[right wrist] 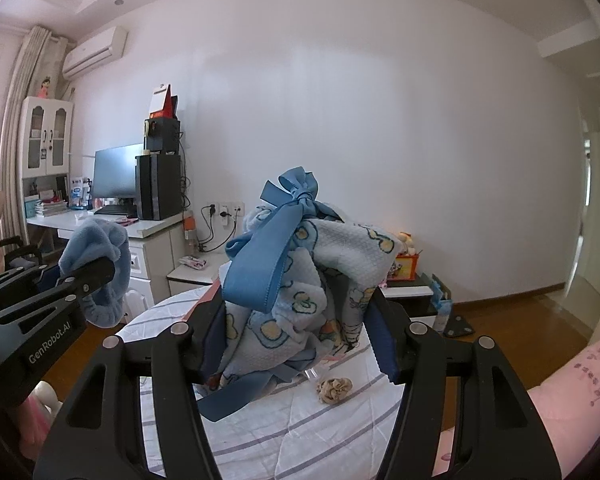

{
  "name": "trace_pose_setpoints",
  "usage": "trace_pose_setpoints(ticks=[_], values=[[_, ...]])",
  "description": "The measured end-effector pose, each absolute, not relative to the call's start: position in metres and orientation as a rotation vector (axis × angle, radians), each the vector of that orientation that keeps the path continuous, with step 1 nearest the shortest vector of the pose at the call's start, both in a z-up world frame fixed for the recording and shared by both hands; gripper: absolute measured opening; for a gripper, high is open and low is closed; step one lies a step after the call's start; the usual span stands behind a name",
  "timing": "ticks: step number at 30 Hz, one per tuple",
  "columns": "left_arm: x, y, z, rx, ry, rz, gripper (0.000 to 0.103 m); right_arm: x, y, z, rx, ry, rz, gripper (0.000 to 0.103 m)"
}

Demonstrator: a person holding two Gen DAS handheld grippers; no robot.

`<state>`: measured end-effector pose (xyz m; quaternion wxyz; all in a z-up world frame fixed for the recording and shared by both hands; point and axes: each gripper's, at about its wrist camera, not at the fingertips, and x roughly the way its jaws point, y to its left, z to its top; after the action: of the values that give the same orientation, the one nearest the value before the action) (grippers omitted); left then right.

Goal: Organize soft objects
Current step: 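Lift the cloth bundle with right gripper while left gripper lifts the blue hat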

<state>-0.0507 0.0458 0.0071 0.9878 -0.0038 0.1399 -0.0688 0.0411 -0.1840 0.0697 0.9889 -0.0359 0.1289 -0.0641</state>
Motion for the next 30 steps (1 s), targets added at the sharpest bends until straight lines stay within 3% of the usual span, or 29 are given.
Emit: trace_pose_setpoints(ticks=[21, 30], values=[[-0.018, 0.037, 0.026, -0.002, 0.333, -0.159, 0.017, 0.055, -0.184, 0.068, -0.071, 0.294, -0.148, 0.057], [0.032, 0.038, 0.026, -0.006, 0.400, -0.168, 0.017, 0.087, -0.187, 0.058, -0.063, 0.356, -0.145, 0.057]])
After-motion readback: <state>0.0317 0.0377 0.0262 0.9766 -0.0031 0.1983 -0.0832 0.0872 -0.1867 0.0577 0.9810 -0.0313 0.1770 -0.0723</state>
